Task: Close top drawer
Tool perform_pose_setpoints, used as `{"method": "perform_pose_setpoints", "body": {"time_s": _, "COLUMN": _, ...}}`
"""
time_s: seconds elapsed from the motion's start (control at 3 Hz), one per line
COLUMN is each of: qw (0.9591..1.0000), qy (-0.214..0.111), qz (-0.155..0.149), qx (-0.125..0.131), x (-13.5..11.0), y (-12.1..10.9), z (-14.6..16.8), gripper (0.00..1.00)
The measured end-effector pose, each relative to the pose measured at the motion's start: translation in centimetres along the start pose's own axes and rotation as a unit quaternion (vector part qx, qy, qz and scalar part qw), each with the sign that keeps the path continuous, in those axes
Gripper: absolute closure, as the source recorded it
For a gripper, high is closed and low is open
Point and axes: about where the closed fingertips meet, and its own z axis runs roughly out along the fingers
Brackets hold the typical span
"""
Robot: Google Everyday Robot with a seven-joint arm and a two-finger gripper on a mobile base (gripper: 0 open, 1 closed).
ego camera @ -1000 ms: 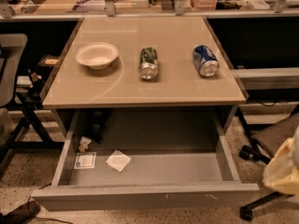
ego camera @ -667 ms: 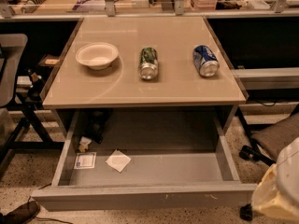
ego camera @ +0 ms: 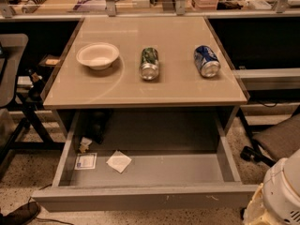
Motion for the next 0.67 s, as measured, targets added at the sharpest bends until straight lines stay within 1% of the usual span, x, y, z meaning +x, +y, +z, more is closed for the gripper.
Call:
{"method": "perform_pose_setpoints", "body": {"time_s": 0.33, "qw": 0.9998, "qy": -0.011, "qz": 0.016, "qx": -0.007, "x": -0.4, "y": -0.3, "z": 3.3, "gripper": 1.0}}
{"method": "perform_pose_setpoints", "body": {"time_s": 0.67, "qw": 0.9986, "qy": -0.041, "qz": 0.031, "qx": -0.007, "x": -2.0, "y": -2.1, "z": 6.8, "gripper": 1.0}}
